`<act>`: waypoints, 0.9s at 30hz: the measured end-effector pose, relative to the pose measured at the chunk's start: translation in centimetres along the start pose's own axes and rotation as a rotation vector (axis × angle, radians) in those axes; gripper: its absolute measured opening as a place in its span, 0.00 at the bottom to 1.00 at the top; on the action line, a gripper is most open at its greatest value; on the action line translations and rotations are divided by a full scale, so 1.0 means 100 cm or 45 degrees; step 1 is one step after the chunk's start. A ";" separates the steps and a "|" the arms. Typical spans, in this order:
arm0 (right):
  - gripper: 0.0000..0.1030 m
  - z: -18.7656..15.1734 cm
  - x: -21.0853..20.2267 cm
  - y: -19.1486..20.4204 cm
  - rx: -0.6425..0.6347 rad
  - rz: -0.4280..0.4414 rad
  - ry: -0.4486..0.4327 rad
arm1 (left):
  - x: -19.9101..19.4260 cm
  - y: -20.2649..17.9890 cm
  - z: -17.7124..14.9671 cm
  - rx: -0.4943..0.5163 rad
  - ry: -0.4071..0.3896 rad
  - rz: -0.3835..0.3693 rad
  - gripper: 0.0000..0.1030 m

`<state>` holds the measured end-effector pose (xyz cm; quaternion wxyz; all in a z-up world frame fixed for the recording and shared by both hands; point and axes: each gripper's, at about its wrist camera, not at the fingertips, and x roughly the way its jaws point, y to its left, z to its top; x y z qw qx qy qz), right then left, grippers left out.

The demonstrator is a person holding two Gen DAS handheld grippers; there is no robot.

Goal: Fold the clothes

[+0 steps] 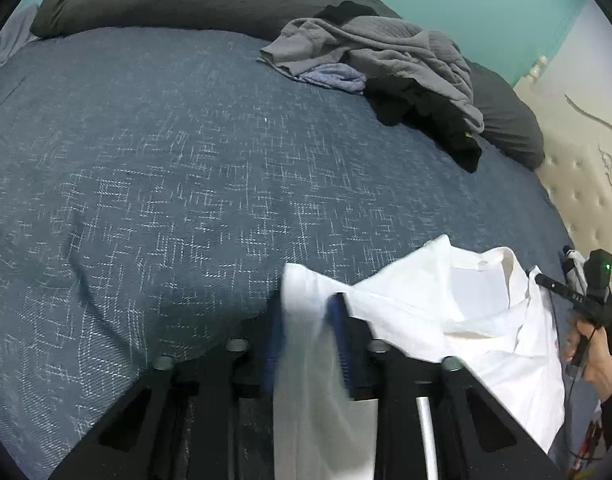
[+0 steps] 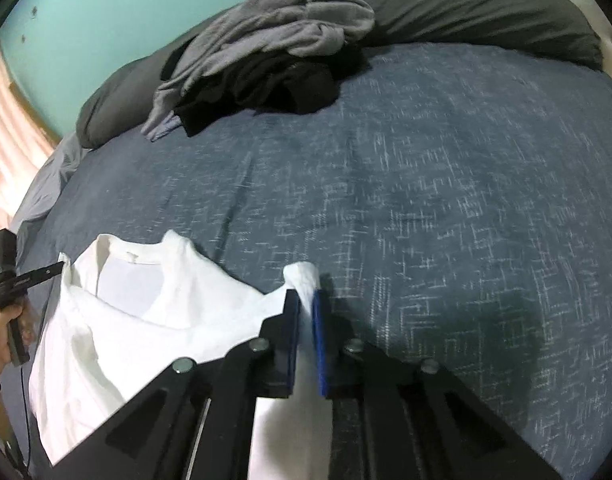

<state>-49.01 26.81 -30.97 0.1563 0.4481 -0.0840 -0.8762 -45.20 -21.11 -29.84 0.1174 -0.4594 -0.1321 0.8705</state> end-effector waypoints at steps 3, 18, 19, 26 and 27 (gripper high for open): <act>0.05 0.000 -0.020 -0.003 0.011 0.007 -0.103 | -0.012 -0.001 -0.002 0.008 -0.045 0.009 0.06; 0.04 0.016 -0.053 -0.018 0.112 -0.103 -0.238 | -0.038 0.014 0.013 -0.101 -0.091 0.013 0.05; 0.04 0.015 -0.049 -0.020 0.122 -0.117 -0.224 | -0.034 0.014 0.014 -0.103 -0.086 0.014 0.05; 0.04 0.013 -0.019 -0.030 0.149 -0.183 -0.148 | -0.005 0.018 0.021 -0.103 -0.021 0.035 0.06; 0.04 0.013 -0.015 -0.031 0.153 -0.194 -0.131 | -0.003 0.018 0.021 -0.108 -0.016 0.037 0.06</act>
